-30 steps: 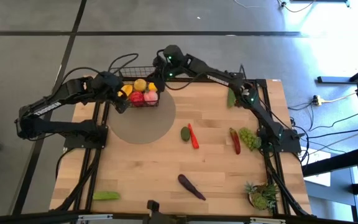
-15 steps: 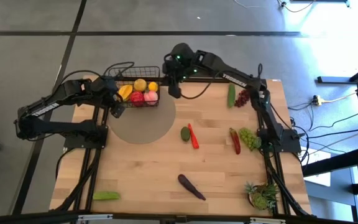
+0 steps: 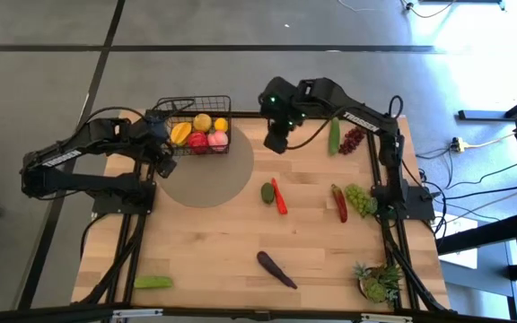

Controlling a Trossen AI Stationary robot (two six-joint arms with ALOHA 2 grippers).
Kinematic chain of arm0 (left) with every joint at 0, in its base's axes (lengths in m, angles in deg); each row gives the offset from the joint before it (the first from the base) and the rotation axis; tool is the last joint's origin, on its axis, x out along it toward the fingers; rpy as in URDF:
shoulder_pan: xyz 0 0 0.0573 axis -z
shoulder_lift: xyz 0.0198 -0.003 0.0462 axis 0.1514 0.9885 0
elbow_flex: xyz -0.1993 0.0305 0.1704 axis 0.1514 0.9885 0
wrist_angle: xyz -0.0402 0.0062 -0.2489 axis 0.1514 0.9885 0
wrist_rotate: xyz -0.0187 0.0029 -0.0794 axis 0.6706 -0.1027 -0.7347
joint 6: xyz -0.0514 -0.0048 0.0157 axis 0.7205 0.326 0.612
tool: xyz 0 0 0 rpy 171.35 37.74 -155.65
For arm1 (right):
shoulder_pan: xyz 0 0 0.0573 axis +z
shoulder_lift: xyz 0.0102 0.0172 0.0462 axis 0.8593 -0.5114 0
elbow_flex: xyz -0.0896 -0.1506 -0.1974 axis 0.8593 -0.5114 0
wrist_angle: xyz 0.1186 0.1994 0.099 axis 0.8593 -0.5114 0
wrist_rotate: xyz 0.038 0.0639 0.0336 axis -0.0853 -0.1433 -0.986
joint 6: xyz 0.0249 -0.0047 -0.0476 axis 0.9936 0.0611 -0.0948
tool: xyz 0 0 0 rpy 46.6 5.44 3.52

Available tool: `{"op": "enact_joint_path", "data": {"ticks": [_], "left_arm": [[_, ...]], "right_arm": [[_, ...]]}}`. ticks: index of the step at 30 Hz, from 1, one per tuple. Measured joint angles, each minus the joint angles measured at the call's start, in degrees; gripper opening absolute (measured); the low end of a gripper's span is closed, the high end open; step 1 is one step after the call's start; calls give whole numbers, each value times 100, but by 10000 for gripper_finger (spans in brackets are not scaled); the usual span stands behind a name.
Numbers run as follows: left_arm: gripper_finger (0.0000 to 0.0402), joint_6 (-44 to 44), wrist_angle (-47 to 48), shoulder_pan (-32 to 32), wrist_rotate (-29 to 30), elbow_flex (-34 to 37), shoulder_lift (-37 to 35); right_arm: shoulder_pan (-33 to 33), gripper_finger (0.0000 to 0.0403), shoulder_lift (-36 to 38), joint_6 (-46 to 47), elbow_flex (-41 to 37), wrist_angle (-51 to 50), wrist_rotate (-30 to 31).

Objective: Build produce basket
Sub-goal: Put the green lime into the black wire basket

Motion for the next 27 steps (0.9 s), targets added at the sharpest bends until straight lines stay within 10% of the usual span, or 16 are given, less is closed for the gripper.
{"op": "enact_joint_path", "data": {"ticks": [7, 27], "left_arm": [[225, -47, 4, 224, 74, 7, -234], [225, -304, 17, 311, 145, 7, -516]], "right_arm": [[364, 69, 12, 2287, -85, -966, -23], [435, 98, -95, 3060, -149, -943, -764]]}}
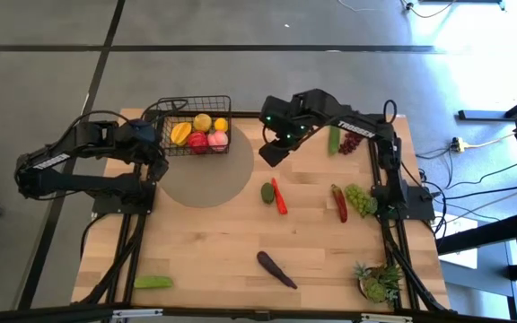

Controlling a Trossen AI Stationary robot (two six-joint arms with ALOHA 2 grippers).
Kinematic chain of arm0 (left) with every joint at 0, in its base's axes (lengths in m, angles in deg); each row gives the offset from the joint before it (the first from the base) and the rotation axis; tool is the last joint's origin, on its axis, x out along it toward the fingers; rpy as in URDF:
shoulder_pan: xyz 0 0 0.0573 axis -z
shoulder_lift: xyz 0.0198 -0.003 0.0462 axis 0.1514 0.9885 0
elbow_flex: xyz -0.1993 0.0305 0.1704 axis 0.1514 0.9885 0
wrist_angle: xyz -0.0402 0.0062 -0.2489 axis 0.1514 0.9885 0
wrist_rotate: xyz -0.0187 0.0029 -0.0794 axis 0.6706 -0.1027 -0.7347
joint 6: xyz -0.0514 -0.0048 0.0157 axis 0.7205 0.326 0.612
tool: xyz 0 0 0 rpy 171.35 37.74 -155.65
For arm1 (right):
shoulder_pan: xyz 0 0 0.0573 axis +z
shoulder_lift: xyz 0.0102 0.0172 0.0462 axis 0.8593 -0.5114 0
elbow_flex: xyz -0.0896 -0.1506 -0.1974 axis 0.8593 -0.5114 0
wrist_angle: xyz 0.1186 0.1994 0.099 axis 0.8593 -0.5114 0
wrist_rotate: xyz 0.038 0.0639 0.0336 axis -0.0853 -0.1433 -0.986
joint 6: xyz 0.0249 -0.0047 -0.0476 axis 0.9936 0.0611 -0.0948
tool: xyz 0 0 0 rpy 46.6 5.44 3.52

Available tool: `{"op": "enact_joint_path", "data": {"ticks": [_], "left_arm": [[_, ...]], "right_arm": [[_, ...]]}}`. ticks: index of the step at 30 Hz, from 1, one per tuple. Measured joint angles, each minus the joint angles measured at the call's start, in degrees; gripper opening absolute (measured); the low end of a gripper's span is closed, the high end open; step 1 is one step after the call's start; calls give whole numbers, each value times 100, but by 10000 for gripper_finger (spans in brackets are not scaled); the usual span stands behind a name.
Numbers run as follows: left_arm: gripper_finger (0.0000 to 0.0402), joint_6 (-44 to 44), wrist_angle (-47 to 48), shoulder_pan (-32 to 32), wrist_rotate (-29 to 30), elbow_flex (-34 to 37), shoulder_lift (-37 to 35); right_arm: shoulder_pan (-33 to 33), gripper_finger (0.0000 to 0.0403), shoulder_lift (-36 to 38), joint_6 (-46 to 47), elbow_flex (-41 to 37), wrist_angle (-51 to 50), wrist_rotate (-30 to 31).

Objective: Build produce basket
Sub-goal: Put the green lime into the black wire basket

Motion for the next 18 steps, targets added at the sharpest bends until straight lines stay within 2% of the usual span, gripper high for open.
{"op": "enact_joint_path", "data": {"ticks": [10, 14, 18], "left_arm": [[225, -57, -1, 0, -2, 0, 2], [225, -64, 0, 0, -4, 0, 2], [225, -198, -1, 0, -4, 0, 2]], "right_arm": [[4, 61, -10, 21, 2, -13, -322], [-11, 77, -11, 161, 2, -15, -401], [-11, 113, -11, 129, 2, -17, -169]]}}
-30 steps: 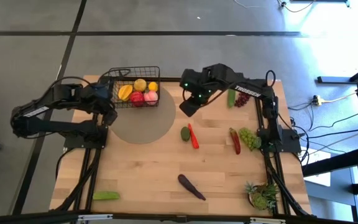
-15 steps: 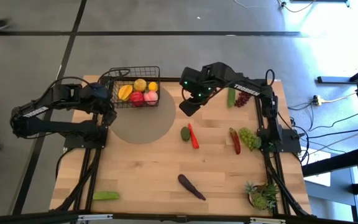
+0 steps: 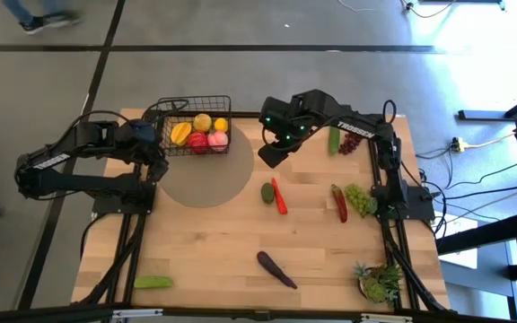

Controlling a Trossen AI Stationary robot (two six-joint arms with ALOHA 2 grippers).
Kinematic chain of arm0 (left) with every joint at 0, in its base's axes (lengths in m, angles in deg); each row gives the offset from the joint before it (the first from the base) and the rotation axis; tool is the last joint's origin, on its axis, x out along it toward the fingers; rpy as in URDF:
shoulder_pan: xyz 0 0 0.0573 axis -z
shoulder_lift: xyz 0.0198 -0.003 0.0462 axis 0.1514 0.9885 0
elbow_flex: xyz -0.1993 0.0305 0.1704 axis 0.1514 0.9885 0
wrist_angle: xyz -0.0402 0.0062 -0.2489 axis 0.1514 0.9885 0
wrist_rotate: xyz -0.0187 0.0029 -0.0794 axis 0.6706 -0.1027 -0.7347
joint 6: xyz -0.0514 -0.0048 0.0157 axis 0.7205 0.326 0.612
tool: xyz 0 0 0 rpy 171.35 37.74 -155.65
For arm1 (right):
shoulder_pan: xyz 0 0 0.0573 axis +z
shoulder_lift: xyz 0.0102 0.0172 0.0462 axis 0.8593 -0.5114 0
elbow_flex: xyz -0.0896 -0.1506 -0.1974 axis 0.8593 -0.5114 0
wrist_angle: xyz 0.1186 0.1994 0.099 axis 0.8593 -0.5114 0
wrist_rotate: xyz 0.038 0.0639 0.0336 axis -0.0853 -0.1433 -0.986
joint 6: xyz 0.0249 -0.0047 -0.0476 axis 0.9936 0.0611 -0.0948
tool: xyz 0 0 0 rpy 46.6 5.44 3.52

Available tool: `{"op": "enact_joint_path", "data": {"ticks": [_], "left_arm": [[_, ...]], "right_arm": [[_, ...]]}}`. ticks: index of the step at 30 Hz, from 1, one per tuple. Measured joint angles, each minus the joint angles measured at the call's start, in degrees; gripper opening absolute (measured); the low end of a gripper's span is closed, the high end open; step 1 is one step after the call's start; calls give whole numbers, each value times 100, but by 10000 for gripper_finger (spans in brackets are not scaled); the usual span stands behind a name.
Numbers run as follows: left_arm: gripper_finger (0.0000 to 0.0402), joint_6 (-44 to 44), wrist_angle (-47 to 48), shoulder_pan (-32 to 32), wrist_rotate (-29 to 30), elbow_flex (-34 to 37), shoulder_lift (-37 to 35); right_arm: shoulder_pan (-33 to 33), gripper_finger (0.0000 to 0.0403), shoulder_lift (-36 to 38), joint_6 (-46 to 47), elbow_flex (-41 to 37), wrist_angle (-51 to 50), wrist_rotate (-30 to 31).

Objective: Build produce basket
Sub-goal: Put the green lime into the black wire basket

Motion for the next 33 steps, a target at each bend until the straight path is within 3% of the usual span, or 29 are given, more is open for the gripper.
{"op": "enact_joint_path", "data": {"ticks": [8, 15, 25, 33], "left_arm": [[225, -12, -1, 0, 0, 0, 0], [225, -11, 0, -2, -2, 0, 0], [225, -15, 1, -2, -4, 0, 0], [225, -1380, -5, -2, -554, 0, 0]], "right_arm": [[0, 173, -63, 916, 0, 0, 152], [354, 172, -522, 2417, 0, 2, 98], [678, 171, -1295, 3345, 0, 3, 111], [699, 171, -1596, 3340, 0, 77, -78]]}}
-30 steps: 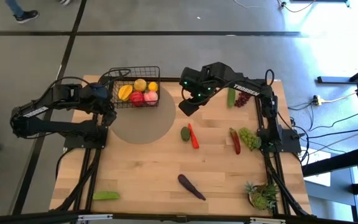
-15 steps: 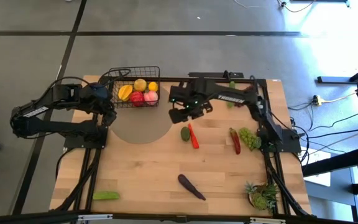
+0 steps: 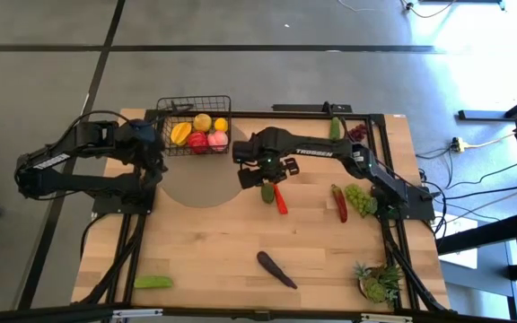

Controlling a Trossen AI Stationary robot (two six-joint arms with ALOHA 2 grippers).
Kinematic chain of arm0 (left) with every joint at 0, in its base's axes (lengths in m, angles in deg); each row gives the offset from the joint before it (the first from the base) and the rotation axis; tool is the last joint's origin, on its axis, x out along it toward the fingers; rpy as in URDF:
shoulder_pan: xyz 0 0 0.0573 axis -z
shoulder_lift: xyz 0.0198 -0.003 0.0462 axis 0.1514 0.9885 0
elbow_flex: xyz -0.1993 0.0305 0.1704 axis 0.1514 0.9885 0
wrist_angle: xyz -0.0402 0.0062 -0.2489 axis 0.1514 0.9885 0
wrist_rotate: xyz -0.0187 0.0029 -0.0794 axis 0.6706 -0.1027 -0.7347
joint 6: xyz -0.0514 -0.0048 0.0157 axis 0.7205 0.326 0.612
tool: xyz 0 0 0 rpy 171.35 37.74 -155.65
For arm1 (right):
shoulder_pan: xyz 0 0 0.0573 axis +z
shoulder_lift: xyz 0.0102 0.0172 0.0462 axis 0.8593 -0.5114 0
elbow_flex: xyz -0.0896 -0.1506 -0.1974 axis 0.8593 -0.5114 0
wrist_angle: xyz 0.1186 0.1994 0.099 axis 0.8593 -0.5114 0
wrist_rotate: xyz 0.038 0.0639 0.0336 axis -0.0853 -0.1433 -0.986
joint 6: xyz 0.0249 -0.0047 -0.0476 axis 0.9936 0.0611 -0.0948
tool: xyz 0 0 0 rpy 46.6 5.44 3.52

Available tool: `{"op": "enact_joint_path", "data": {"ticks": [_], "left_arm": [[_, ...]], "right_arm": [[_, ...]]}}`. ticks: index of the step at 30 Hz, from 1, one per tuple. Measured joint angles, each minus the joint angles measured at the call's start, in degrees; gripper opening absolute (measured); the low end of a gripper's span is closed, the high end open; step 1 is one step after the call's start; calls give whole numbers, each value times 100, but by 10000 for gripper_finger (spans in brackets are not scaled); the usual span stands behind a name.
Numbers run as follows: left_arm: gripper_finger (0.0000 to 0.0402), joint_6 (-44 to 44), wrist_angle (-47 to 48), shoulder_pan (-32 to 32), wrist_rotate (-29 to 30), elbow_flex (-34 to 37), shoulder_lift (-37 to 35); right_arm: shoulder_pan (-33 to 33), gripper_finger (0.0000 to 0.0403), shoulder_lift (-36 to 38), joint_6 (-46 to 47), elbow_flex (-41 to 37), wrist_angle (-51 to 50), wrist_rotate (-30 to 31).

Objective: Build produce basket
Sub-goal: Put the green lime into the black wire basket

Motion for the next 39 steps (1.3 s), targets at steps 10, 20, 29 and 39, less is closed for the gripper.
{"op": "enact_joint_path", "data": {"ticks": [10, 20, 29, 39], "left_arm": [[225, -2215, -153, 2, -861, 0, 1], [225, -2212, -146, 0, -635, 2, 0], [225, -2212, -144, 0, -631, 0, 0], [225, -2210, -142, 0, -628, 0, 2]], "right_arm": [[0, 171, 9, -28, 0, 281, 39], [0, 171, 9, -37, 0, 913, 44], [0, 171, 11, -40, 0, 1657, 46], [0, 171, 12, -29, 0, 1651, 48]]}}
